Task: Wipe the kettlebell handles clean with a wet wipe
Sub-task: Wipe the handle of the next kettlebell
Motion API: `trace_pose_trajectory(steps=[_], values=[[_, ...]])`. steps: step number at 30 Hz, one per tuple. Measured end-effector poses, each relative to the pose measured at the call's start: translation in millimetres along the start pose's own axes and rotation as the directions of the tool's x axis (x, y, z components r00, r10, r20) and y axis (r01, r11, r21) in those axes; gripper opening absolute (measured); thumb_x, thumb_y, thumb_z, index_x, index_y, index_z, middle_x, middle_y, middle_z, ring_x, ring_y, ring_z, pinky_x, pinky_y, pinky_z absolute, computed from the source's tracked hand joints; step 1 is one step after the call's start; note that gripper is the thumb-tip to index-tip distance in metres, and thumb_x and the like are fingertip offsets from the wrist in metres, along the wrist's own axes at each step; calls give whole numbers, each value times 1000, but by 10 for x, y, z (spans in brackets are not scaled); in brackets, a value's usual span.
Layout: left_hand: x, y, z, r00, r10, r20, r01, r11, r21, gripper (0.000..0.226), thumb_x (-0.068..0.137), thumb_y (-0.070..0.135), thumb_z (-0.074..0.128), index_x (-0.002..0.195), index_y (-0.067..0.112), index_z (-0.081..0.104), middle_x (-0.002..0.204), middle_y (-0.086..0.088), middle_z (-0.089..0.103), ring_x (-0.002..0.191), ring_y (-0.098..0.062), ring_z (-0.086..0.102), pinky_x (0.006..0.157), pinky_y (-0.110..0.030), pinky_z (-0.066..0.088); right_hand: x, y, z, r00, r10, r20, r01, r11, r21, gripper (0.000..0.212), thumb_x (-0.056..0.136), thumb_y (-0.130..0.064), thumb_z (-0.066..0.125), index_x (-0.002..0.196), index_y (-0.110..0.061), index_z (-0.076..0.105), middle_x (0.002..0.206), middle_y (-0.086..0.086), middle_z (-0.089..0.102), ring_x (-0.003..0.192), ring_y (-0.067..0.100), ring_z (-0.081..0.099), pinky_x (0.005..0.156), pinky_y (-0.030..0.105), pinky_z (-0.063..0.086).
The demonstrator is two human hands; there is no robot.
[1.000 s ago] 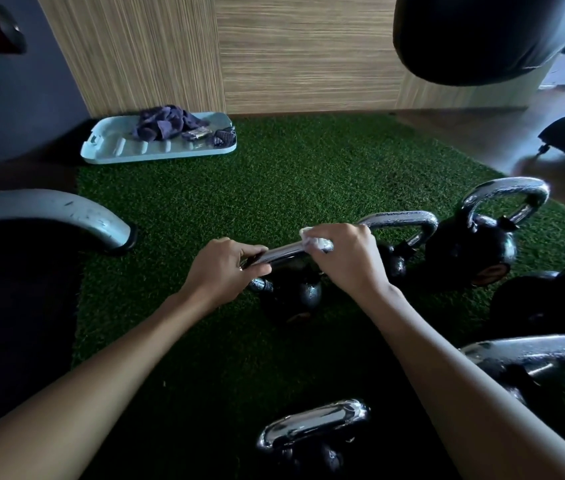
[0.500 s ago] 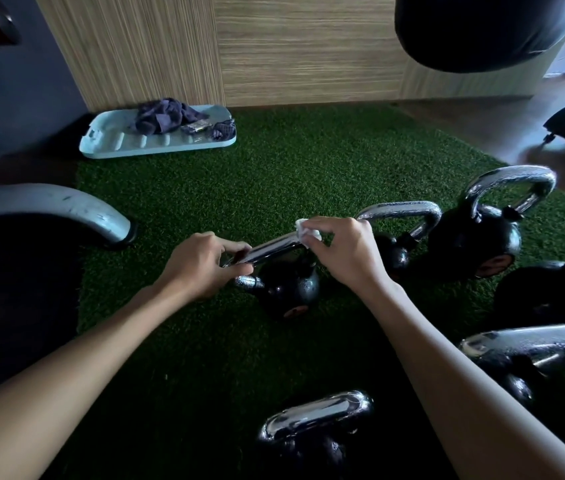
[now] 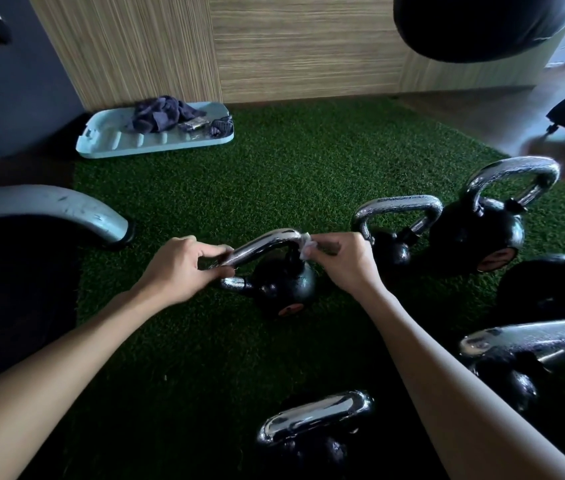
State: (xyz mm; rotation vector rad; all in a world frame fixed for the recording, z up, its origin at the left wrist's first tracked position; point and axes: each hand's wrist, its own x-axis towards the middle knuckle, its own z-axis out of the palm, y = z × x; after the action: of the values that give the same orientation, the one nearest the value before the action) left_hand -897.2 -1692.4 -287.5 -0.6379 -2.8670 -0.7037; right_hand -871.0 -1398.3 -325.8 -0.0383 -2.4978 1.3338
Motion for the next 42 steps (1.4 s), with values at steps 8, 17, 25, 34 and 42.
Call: trace_pose_trajectory(steps=[8, 17, 25, 34, 42], values=[[204, 166, -3, 999, 41, 19, -41, 999, 8, 52, 78, 51, 79, 123, 27, 73, 102, 4, 70, 53, -25, 60, 48, -14, 39, 41, -73, -160, 992, 93, -82, -80, 985, 152, 11, 84, -33, 82, 95, -33, 82, 84, -17, 78, 62, -10, 62, 63, 18, 48], [716, 784, 163, 993, 93, 79, -93, 996, 1, 45, 84, 50, 77, 126, 35, 71, 71, 21, 66, 40, 0, 39, 39, -12, 25, -151, -34, -551, 975, 200, -97, -153, 919, 363, 18, 81, -15, 85, 99, -20, 82, 83, -12, 78, 63, -7, 61, 69, 17, 44], [463, 939, 126, 984, 178, 4, -158, 886, -437, 52, 76, 48, 82, 123, 28, 72, 121, 15, 70, 107, 15, 62, 98, -9, 46, -85, -415, -450, 976, 167, 137, -215, 797, 565, 19, 78, -4, 84, 91, -12, 72, 77, 0, 75, 43, 2, 45, 42, 14, 34], [419, 690, 45, 989, 70, -134, -118, 912, -394, 20, 83, 30, 82, 102, 22, 81, 100, 13, 77, 90, 7, 71, 83, -13, 55, 165, -364, -487, 978, 89, 189, -133, 962, 237, 27, 86, -17, 80, 112, -24, 79, 92, -12, 76, 77, 3, 68, 72, 20, 50], [596, 509, -21, 972, 22, -236, -72, 976, -207, 25, 82, 28, 84, 105, 21, 80, 98, 9, 78, 63, 23, 58, 59, 2, 42, 641, -446, -379, 941, -70, 330, 233, 843, -486, 36, 82, -41, 82, 117, -39, 74, 123, -12, 72, 107, 14, 70, 82, 27, 53]])
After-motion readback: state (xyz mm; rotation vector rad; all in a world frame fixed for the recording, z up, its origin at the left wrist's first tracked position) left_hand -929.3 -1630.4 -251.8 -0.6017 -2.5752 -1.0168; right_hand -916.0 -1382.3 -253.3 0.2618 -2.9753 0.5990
